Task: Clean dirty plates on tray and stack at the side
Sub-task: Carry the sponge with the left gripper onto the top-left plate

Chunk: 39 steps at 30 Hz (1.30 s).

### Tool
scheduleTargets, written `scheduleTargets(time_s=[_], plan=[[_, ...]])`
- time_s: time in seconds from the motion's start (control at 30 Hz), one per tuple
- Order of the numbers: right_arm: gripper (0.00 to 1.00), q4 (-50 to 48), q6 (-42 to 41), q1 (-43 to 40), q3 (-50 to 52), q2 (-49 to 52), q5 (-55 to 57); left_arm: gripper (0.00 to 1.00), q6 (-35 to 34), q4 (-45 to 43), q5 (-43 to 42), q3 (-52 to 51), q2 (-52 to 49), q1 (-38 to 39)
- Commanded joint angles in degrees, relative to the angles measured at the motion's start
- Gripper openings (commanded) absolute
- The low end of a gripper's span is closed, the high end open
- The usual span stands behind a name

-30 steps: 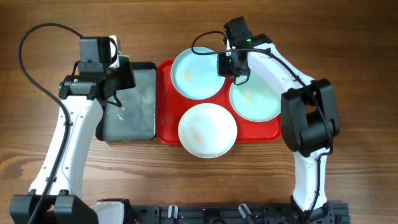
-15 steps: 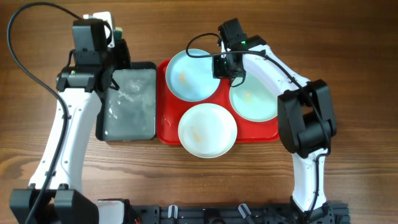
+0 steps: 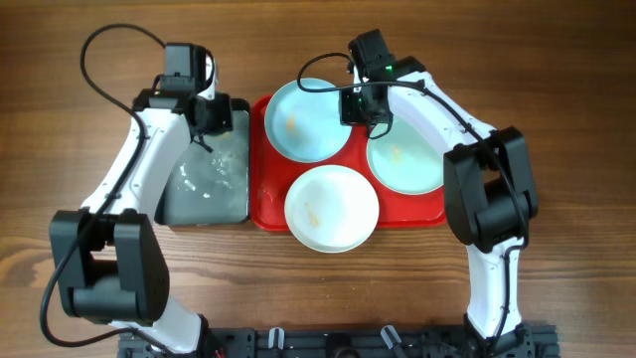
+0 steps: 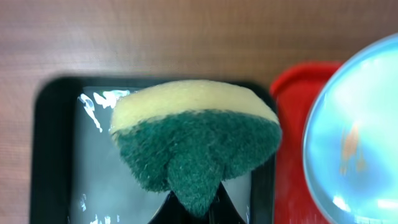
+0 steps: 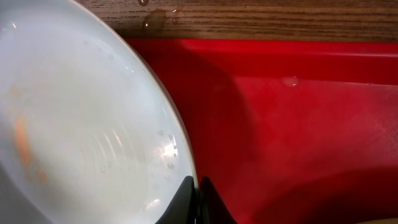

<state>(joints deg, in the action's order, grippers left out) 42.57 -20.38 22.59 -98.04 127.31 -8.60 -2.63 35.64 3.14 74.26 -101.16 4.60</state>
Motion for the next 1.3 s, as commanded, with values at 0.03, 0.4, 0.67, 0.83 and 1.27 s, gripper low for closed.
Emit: scheduleTargets(time_s=[0.03,0.4,0.67,0.83,1.27], plan=[[0.04,-0.13,-0.74,0.39,0.20,1.01,-0.96,0.04,0.72,-5.14,7.65,0.87,0.11,4.52],[0.04,-0.13,-0.59,0.39,0.20,1.01,-3.08,0.04,-13.46,-10.14,4.46,0.85,-1.40,15.87],[0.04,-0.15,6.27,0.39,0.20,1.01,-5.01,0.04,-13.44,-9.79,-12.79,0.85,-5.22,11.23],[0.04,-1.05,7.08,0.39,0.20,1.01,-9.20,0.04,-13.49,-10.91,-17.84,0.85,-5.53,8.72],[0.04,-2.05,6.23,0.39,0.20,1.88,-9.27,0.04,-16.09,-8.63,-16.79,0.85,-10.25,8.66]])
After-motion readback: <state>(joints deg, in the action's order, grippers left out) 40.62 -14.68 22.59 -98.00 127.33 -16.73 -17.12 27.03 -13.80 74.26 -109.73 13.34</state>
